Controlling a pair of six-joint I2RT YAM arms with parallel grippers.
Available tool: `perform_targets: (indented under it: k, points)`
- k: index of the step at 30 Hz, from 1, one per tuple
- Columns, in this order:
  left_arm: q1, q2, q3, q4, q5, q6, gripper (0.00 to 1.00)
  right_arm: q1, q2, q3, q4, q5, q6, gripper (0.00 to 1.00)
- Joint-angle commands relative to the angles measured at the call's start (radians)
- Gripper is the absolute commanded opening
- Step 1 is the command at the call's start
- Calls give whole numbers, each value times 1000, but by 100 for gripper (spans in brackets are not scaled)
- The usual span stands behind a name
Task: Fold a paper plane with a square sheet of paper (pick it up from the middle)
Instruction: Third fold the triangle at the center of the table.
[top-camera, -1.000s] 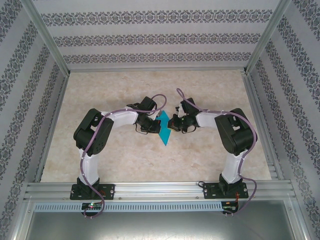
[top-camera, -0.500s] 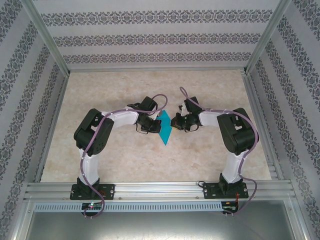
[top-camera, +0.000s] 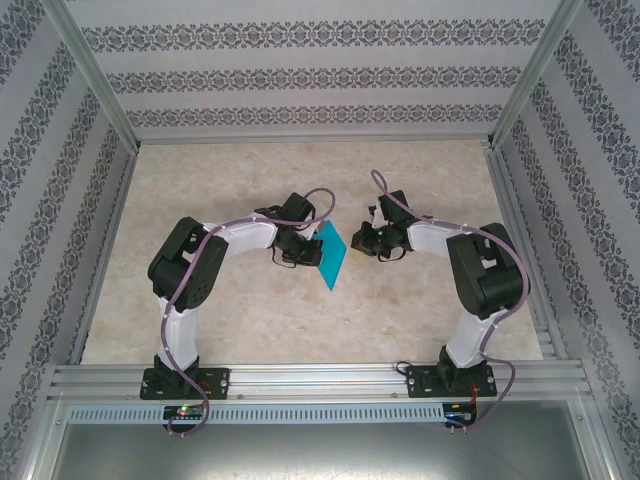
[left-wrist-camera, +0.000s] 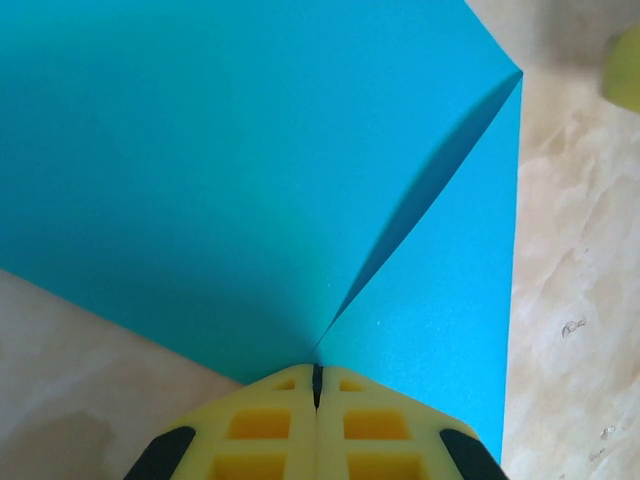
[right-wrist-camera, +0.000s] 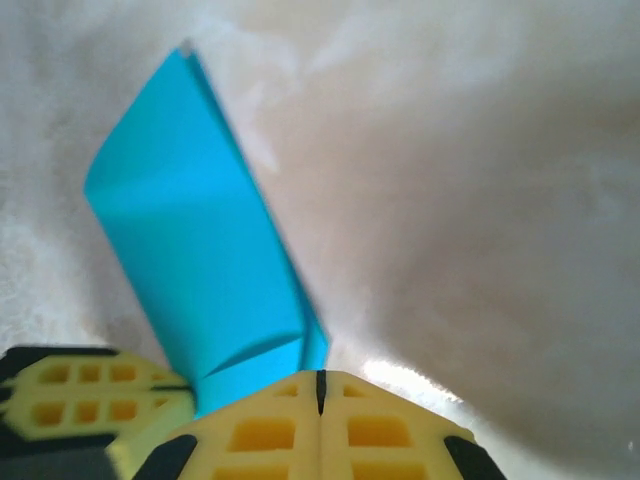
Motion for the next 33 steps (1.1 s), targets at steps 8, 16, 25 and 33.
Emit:
perform_targets:
  k: [8,16,25,33]
  points:
    - [3,103,-40,-145,-148,33,0,175,-65,-79,44,-19,82,0]
    - [4,104,-37,-149,-149,37,0,226,-7,-87,81,-38,93,0]
    - [5,113,-37,-153,-151,40,0,234,5,-98,32,-39,51,0]
    - [6,123,-35,-153,-155,40,0,260,-15,-134,42,-41,46,0]
